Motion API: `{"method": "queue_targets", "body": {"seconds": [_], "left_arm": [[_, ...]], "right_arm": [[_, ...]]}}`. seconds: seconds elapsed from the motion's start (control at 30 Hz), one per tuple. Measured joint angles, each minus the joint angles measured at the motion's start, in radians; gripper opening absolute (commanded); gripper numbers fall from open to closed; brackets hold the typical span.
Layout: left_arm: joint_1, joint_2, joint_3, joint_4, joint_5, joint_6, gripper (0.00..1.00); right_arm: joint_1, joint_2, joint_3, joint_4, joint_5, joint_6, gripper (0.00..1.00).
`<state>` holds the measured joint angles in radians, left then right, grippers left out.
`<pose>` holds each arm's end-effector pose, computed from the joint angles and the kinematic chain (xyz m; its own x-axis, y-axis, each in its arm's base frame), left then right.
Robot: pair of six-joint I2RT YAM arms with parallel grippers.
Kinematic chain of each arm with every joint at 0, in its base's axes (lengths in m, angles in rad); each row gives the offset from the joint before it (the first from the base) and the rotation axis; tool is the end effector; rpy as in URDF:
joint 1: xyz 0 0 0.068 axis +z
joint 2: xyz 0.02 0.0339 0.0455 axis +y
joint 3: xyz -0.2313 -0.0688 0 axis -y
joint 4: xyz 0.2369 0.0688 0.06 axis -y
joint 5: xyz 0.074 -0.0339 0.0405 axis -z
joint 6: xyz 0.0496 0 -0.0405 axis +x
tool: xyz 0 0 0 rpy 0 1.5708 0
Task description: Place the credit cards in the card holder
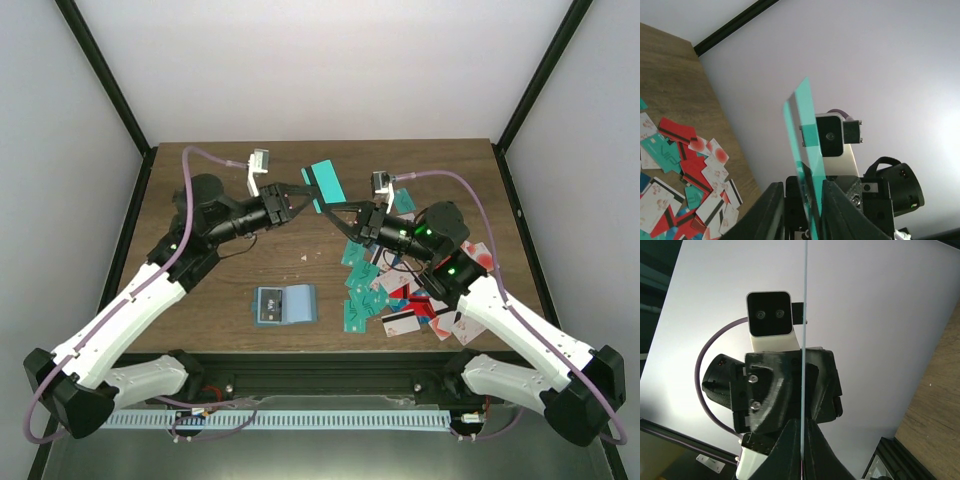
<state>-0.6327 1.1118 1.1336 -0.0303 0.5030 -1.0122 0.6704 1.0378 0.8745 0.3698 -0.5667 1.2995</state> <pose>0.2040 -0.1792 0.3850 -0.7726 -0.3548 -0.5265 0.4748 0.2277 -0.8501 0.1867 0.1820 0.3572 -0.8586 0.3565 -0.3683 -0.4056 -0.0331 0.9135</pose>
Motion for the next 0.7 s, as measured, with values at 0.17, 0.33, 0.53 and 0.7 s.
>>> {"method": "queue_targets", "body": {"seconds": [0.17, 0.33, 0.53, 0.7], "left_arm": [[0.000, 0.000, -0.014, 0.004, -0.001, -0.002, 0.14], [0.000, 0.002, -0.017, 0.027, 0.005, -0.002, 0.04], [-0.001, 0.005, -0.016, 0.032, 0.006, -0.003, 0.04], [0.013, -0.010, -0.013, -0.115, -0.024, 0.050, 0.04]], "right_arm": [[0.000, 0.000, -0.005, 0.005, -0.006, 0.005, 0.01], [0.000, 0.000, -0.008, 0.010, -0.013, 0.015, 0.01], [0.000, 0.001, -0.016, 0.014, -0.015, 0.019, 0.28], [0.000, -0.014, -0.023, -0.090, -0.016, -0.043, 0.41]]}}
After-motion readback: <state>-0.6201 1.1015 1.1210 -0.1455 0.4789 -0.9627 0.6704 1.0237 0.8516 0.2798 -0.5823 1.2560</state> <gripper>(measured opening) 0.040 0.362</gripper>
